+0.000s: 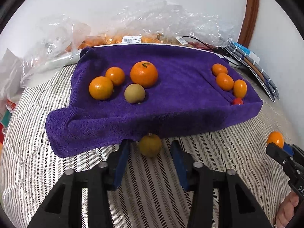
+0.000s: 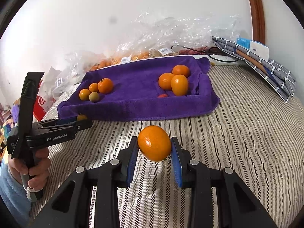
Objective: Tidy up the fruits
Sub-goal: 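Grasp an orange with the right gripper while the left grasps a second kiwi, then carry the held orange and kiwi over the purple towel with both grippers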
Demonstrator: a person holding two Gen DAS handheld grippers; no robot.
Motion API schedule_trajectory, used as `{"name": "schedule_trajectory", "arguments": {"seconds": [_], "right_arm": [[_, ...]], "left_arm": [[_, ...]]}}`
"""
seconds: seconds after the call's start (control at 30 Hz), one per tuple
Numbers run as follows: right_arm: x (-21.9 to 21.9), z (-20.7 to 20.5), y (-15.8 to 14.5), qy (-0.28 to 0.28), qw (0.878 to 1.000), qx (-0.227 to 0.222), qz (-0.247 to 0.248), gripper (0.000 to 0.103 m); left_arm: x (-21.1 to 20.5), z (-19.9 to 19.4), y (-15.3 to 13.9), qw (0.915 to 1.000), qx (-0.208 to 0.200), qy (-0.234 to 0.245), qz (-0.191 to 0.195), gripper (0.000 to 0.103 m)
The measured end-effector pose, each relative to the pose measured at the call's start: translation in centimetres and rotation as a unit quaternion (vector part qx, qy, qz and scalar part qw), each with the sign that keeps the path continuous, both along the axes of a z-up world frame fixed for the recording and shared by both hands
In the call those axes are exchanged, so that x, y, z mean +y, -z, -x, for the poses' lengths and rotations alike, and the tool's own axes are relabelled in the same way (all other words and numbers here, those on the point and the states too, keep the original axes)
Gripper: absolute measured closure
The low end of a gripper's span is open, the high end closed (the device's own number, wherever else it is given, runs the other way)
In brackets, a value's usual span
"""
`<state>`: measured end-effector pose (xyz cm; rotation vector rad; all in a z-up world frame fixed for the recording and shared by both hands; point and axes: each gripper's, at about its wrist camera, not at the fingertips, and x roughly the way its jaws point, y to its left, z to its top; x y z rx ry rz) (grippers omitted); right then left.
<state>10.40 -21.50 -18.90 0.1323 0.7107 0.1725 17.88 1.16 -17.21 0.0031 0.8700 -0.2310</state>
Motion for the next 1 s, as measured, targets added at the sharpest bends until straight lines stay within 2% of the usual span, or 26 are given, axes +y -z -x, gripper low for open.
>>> {"name": "schedule_trajectory", "arguments": {"seconds": [0.03, 0.2, 0.6, 0.77, 1.0], "right_arm": [[0.0, 0.0, 0.0, 0.000, 1.000, 0.001, 0.001, 0.069], [0.3, -0.2, 0.1, 0.001, 1.000, 0.006, 0.014, 0.069], [0.6, -0.5, 0.2, -0.007, 1.000, 0.013, 0.021, 0.069], [0.9, -0.3, 0.1, -0.008, 1.000, 0.008, 0.030, 0.069], [0.2, 0.2, -0.1, 0.005, 1.000, -0.005, 0.011, 0.069]], "left_arm": [[0.3, 0.0, 0.0, 0.9999, 0.000, 0.000, 0.010, 0.079], [1.5, 0.0, 0.0, 0.9975, 0.004, 0.007, 0.070, 0.080], [0.7, 1.2, -0.9, 0.9970, -0.026, 0.037, 0.062, 0.080], [1.1, 1.7, -1.5, 0.9958, -0.037, 0.037, 0.076, 0.080], [1.1, 2.2, -2.1, 0.9943, -0.049, 0.037, 0.087, 0.080]]}}
